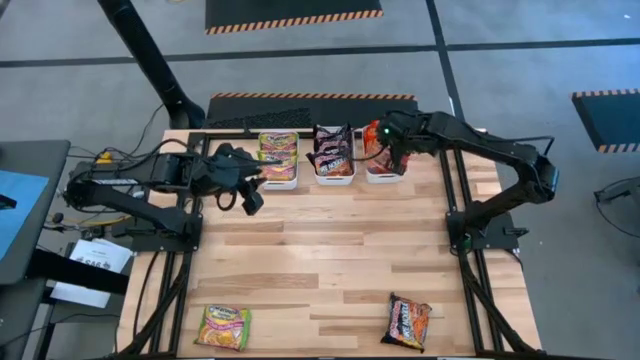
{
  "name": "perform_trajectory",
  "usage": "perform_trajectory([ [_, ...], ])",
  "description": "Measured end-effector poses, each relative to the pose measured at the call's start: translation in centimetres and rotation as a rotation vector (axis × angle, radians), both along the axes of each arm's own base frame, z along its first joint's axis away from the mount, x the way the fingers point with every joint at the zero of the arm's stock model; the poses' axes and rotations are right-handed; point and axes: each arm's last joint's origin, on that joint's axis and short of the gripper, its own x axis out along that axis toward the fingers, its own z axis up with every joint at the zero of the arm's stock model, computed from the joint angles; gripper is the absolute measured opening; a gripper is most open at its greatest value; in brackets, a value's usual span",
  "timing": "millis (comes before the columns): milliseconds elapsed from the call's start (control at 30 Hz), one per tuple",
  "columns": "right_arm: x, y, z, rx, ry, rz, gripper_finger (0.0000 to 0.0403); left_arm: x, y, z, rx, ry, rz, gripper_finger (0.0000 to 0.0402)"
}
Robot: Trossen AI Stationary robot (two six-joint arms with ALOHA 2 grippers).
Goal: Sort Maruchan noodles
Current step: Put the orange noodle pack into the right white bin
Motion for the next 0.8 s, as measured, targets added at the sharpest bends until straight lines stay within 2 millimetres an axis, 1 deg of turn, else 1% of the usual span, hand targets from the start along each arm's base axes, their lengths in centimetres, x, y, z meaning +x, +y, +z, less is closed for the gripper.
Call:
perform_trajectory([
  [200,0.7,-0.9,-1.0,0.004,0.086,0.08,0.0004,-0.1,1.2,0.0,0.014,0.01,0.048,0.01],
  [400,1.7,-1.5,-2.7,0.054,0.15,0.1,0.0004,-0.2,2.2,0.0,0.022,0.018,0.087,0.01],
  [500,2.2,-1.8,-3.6,0.066,0.201,0.113,0.0004,-0.2,2.4,0.0,0.022,0.018,0.1,0.01],
  [667,2.6,-1.9,-5.0,0.143,0.257,0.129,0.0004,-0.3,2.6,0.0,0.023,0.019,0.109,0.01],
  [800,2.9,-2.0,-5.5,0.149,0.267,0.129,0.0008,-0.3,2.6,0.0,0.031,0.026,0.101,0.01],
])
